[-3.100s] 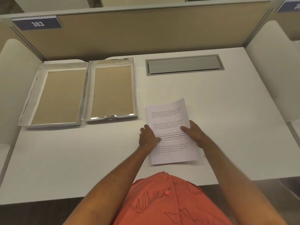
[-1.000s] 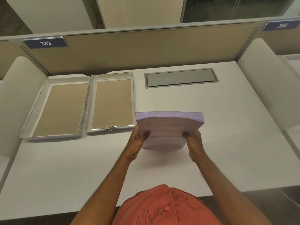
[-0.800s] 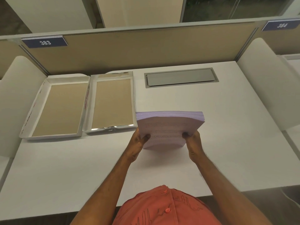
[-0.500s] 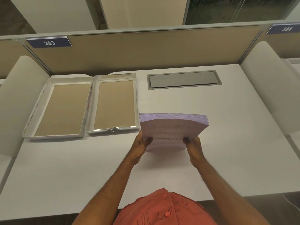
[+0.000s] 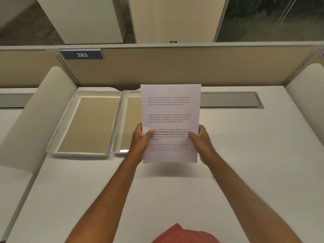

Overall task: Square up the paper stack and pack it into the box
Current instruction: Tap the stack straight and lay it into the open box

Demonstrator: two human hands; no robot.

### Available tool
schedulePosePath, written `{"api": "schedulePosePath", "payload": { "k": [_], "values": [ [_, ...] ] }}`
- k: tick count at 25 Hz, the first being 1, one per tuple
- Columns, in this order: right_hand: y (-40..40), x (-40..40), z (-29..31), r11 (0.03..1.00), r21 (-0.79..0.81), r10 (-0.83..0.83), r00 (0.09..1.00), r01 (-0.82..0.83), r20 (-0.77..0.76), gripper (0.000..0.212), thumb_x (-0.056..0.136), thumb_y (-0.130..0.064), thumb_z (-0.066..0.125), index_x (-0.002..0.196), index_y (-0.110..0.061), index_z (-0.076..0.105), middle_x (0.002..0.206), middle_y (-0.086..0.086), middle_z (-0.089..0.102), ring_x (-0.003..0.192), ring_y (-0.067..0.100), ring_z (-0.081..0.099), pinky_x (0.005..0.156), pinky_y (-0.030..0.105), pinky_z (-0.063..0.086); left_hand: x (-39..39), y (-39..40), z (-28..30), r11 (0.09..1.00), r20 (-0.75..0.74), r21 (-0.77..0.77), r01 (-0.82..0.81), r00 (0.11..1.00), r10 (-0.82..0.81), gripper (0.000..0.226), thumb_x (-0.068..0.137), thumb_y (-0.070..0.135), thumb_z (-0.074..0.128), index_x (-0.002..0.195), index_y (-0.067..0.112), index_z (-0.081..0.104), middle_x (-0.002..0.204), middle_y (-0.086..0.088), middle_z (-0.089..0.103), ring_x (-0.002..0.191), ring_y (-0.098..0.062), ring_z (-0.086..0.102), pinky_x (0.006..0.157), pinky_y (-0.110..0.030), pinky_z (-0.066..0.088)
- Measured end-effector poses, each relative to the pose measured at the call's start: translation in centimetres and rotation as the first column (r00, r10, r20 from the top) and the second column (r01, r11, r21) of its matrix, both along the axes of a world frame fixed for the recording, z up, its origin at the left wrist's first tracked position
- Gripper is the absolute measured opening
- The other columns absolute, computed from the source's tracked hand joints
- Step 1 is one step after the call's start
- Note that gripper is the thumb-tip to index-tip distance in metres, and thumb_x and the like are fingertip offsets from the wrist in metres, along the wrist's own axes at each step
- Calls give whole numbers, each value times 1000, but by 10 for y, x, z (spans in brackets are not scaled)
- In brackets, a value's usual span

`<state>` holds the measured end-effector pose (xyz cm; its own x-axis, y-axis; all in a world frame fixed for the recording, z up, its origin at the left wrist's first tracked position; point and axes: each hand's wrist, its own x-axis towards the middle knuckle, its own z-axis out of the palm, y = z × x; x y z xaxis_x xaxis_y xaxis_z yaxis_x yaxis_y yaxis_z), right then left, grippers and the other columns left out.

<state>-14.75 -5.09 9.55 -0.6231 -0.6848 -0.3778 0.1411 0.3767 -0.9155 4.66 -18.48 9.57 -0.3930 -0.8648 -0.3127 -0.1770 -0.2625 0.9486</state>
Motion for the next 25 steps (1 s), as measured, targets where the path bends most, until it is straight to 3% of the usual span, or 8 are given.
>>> {"api": "schedulePosePath", "payload": {
  "k": [7,15,20,25],
  "values": [
    [-133,21,-22,993,115,13,999,-18,38,40,96,-11,55,135,-5,58,133,13,69,119,34,68,104,51,56,12,-124,-17,988,144,139,-67,988,47,40,98,9,61,138,8,56,130,-13,70,113,-35,70,99,-55,56],
    [-189,34,-76,953,302,-42,998,25,51,45,99,-14,56,143,-5,51,138,13,65,122,33,65,104,47,56,6,-183,-73,981,302,186,-56,953,-3,30,99,5,58,129,3,62,125,-17,70,110,-35,69,92,-44,58],
    [-196,44,-99,932,361,16,1000,-12,-8,44,99,-14,53,142,-5,47,127,5,58,116,27,59,90,32,47,8,-191,-104,978,386,192,-84,922,4,33,97,6,58,130,1,60,127,-18,69,112,-35,67,96,-46,57],
    [-199,49,-117,914,405,48,988,16,-147,41,94,-13,52,135,-6,52,119,1,55,104,20,57,86,32,47,1,-194,-112,991,527,122,-50,849,-22,36,96,10,58,131,1,55,128,-16,66,104,-30,64,80,-36,53]
  ]
}}
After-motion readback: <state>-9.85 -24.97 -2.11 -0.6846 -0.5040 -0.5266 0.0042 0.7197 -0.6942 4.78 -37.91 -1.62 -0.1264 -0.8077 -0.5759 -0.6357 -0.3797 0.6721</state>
